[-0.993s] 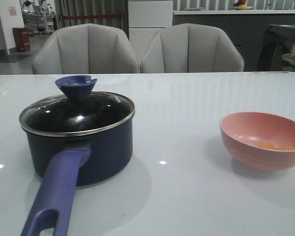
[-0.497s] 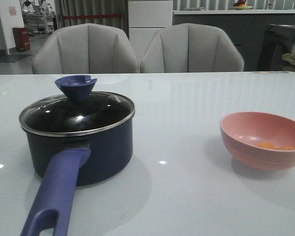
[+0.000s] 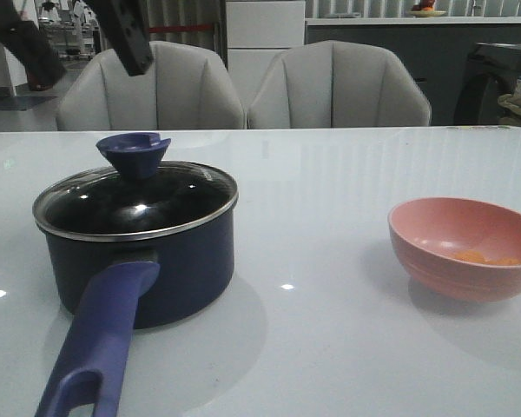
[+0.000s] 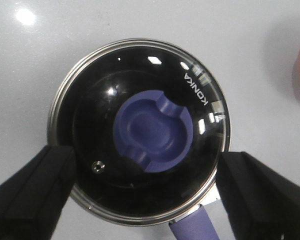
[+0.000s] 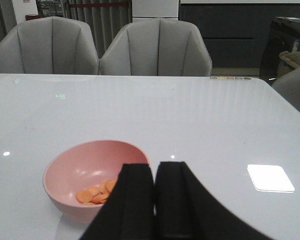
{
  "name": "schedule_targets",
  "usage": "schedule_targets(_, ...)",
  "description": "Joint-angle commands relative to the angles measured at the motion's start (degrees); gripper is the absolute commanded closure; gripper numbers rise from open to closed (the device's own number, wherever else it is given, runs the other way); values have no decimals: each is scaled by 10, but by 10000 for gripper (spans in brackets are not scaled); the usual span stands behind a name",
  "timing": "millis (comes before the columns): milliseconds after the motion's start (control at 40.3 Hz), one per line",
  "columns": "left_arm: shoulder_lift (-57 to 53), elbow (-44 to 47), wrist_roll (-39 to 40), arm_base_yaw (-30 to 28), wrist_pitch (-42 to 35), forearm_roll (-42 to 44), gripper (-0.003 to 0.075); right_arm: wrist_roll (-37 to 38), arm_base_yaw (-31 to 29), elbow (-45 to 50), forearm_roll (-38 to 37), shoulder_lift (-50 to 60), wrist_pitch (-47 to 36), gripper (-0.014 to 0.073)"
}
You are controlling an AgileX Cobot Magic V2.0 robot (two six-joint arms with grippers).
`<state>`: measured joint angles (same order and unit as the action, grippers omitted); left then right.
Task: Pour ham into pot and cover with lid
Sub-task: 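Lower the left gripper onto the purple lid knob and grasp it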
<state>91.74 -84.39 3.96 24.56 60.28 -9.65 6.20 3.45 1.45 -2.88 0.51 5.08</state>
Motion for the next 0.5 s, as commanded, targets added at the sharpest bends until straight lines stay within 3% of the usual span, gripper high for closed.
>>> schedule_targets(0,17,-54,6,13,17,2,106,0,-1,6,-6,11,-43,440)
schedule_targets(199,78,-116,6,20,81,12,106,0,-1,6,-6,11,-43,440)
schedule_targets(472,116,-131,6,20,89,16,106,0,-1,6,-6,11,-43,440)
